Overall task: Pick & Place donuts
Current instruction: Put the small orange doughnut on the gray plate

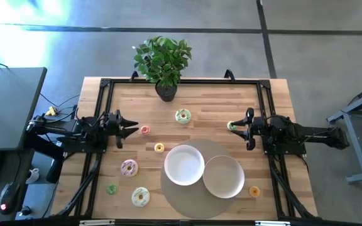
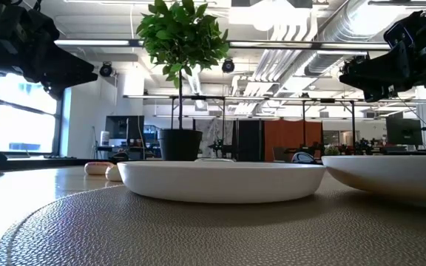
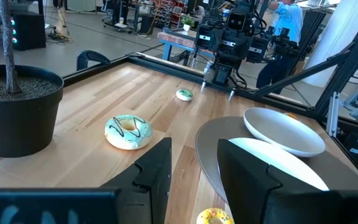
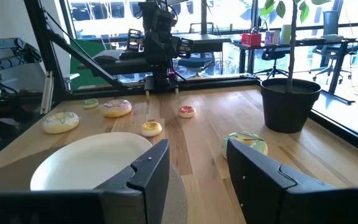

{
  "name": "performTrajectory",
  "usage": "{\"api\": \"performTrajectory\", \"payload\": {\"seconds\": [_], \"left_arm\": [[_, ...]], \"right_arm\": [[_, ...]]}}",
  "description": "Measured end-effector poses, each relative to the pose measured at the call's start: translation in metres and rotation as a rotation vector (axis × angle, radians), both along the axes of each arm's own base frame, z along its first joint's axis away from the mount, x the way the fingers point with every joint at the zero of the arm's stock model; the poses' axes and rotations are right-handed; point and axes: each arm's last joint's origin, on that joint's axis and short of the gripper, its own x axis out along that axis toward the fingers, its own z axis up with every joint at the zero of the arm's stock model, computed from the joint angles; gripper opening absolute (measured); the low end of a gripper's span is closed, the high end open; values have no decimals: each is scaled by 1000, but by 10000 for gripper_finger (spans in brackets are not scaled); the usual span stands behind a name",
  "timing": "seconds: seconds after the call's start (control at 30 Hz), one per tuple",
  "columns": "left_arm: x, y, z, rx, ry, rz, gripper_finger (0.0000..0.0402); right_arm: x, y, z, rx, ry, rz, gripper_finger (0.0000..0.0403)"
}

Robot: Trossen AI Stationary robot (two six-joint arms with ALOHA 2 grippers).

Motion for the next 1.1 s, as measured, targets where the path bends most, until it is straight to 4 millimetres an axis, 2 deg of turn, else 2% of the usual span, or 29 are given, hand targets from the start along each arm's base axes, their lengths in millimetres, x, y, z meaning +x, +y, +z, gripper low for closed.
{"api": "performTrajectory", "payload": {"seconds": [1.1], "left_arm": [[0, 0, 0, 0, 0, 0, 129]], "right_arm": [[0, 0, 0, 0, 0, 0, 157]]}}
